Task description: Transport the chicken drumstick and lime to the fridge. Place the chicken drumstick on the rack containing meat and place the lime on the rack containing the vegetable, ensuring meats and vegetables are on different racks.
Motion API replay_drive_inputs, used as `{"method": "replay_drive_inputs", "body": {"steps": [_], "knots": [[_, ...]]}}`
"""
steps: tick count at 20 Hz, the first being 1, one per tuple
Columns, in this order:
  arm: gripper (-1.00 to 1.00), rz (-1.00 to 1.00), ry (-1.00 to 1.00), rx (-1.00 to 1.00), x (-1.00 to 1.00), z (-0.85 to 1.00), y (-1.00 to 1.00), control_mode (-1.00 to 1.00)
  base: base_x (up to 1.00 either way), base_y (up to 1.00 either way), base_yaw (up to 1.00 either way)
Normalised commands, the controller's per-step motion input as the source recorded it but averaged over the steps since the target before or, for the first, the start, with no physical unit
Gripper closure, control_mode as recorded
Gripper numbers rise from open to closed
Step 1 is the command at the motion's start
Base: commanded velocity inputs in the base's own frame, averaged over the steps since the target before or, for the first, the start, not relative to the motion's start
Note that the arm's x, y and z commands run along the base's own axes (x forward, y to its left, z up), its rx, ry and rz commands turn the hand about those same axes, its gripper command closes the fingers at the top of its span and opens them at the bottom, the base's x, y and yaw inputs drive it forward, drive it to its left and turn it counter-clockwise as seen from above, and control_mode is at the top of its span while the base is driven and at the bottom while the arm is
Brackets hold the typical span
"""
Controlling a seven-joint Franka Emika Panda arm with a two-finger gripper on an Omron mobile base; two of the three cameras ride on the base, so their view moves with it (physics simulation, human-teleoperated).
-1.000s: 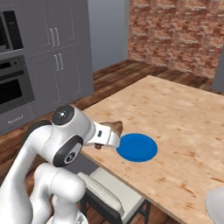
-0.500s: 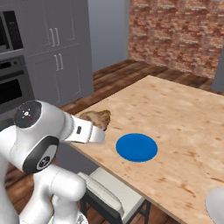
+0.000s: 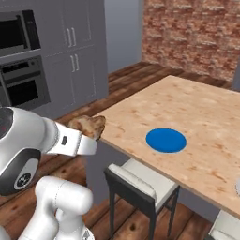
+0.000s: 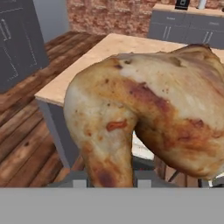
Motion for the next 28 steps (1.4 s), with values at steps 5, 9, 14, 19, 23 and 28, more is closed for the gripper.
{"method": "replay_drive_inputs", "body": {"steps": [5, 9, 14, 19, 23, 28], "knots": [[1.00, 0.00, 0.00, 0.00, 0.00, 0.00, 0.00, 1.00, -0.98, 1.00, 0.10], [1.00, 0.00, 0.00, 0.00, 0.00, 0.00, 0.00, 1.00, -0.29, 1.00, 0.39], [1.00, 0.00, 0.00, 0.00, 0.00, 0.00, 0.00, 1.00, 0.00, 0.84, 0.78], [1.00, 0.00, 0.00, 0.00, 0.00, 0.00, 0.00, 1.00, 0.02, 0.36, 0.93], [1.00, 0.00, 0.00, 0.00, 0.00, 0.00, 0.00, 1.00, 0.85, 0.12, 0.66], [1.00, 0.00, 0.00, 0.00, 0.00, 0.00, 0.00, 1.00, 1.00, -0.24, 0.18]]}}
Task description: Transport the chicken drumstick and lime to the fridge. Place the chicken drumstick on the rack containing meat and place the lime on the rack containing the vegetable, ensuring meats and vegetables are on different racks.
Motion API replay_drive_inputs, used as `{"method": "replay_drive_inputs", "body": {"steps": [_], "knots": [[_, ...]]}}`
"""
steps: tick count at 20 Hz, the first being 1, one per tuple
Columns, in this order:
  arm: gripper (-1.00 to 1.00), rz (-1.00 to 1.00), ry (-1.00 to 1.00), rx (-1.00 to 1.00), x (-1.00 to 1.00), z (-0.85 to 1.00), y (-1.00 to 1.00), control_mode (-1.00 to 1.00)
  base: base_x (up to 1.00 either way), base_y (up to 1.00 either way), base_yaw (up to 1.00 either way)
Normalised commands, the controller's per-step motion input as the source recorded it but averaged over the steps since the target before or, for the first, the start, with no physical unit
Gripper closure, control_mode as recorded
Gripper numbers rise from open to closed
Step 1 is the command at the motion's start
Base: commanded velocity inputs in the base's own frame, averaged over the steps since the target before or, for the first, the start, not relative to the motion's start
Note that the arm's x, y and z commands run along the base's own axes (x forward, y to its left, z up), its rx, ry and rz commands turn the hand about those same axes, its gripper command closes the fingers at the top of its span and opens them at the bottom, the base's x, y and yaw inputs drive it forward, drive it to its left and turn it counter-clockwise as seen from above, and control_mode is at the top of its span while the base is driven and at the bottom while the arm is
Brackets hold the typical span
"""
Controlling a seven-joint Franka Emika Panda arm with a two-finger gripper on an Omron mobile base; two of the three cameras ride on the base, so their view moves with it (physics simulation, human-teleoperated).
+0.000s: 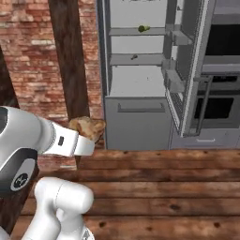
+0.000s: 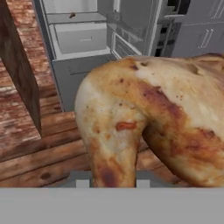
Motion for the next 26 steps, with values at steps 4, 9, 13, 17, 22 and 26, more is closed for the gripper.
{"method": "replay_drive_inputs", "body": {"steps": [4, 9, 13, 17, 22, 26], "knots": [[1.00, 0.00, 0.00, 0.00, 0.00, 0.00, 0.00, 1.00, 1.00, 0.24, 0.08], [1.00, 0.00, 0.00, 0.00, 0.00, 0.00, 0.00, 1.00, 1.00, 0.14, 0.10], [1.00, 0.00, 0.00, 0.00, 0.00, 0.00, 0.00, 1.00, 1.00, -0.02, 0.13], [1.00, 0.00, 0.00, 0.00, 0.00, 0.00, 0.00, 1.00, 1.00, -0.12, 0.11], [1.00, 0.00, 0.00, 0.00, 0.00, 0.00, 0.00, 1.00, 0.99, -0.55, 0.03], [1.00, 0.00, 0.00, 0.00, 0.00, 0.00, 0.00, 1.00, 0.98, 0.21, 0.00]]}}
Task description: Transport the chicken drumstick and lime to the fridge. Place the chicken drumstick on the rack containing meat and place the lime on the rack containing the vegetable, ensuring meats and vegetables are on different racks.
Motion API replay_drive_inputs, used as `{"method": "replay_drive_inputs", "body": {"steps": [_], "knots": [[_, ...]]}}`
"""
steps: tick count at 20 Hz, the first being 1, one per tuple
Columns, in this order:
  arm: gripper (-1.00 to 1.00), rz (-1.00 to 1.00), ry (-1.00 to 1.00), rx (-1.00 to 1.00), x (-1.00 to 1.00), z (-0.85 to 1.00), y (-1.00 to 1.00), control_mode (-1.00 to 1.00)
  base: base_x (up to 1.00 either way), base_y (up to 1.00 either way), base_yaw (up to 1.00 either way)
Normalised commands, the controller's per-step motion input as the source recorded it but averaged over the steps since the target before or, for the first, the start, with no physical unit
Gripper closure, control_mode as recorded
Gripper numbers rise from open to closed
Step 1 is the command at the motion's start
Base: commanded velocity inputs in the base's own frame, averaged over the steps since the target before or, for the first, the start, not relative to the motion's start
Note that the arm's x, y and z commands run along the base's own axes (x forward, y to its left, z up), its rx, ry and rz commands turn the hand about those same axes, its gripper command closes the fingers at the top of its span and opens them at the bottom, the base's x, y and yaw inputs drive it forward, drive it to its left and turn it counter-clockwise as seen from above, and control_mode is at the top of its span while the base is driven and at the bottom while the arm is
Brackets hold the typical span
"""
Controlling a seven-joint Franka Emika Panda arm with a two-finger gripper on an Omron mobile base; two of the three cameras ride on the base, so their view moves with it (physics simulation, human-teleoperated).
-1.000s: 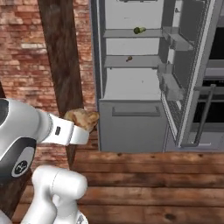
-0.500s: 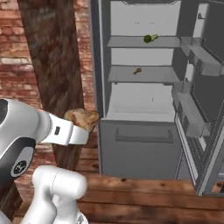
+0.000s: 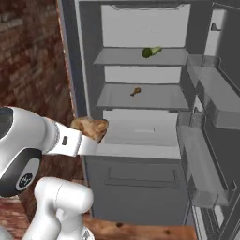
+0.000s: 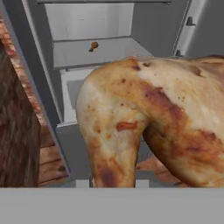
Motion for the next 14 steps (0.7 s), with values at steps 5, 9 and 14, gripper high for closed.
{"method": "replay_drive_inputs", "body": {"steps": [5, 9, 14], "knots": [[1.00, 0.00, 0.00, 0.00, 0.00, 0.00, 0.00, 1.00, 1.00, -0.21, 0.00], [1.00, 0.00, 0.00, 0.00, 0.00, 0.00, 0.00, 1.00, 0.86, -0.52, 0.02], [1.00, 0.00, 0.00, 0.00, 0.00, 0.00, 0.00, 1.00, 0.98, 0.14, 0.02]]}}
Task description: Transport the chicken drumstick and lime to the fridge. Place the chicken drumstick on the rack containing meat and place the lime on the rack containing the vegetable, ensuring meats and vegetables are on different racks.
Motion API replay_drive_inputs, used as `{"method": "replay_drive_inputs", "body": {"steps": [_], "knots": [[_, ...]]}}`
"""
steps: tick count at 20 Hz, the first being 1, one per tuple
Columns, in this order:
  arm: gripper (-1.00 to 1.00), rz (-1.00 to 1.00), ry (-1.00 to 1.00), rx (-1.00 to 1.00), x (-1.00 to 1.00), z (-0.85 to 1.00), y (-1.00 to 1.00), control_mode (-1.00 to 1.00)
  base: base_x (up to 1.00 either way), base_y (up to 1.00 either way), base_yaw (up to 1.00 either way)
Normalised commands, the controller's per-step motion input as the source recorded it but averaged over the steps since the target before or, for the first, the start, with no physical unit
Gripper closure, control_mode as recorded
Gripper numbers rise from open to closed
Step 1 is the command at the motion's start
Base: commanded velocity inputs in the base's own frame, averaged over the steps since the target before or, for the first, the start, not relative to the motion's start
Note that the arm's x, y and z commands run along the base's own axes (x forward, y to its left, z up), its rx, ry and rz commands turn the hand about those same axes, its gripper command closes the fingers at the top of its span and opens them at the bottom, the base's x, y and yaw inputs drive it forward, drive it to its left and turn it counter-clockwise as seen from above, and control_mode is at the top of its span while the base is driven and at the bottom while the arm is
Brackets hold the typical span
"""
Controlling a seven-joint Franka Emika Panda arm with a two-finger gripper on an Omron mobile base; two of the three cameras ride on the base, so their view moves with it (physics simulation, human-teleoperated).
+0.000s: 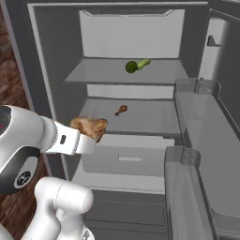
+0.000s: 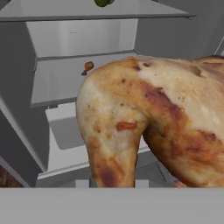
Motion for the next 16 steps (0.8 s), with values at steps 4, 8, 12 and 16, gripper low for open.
{"method": "replay_drive_inputs", "body": {"steps": [4, 8, 12, 16], "knots": [[1.00, 0.00, 0.00, 0.00, 0.00, 0.00, 0.00, 1.00, 1.00, 0.00, 0.16], [1.00, 0.00, 0.00, 0.00, 0.00, 0.00, 0.00, 1.00, 0.99, 0.00, 0.26], [1.00, 0.00, 0.00, 0.00, 0.00, 0.00, 0.00, 1.00, 0.96, 0.00, 0.26], [1.00, 0.16, 0.00, 0.00, 1.00, -0.38, 0.01, -1.00, 0.00, 0.00, 0.00]]}}
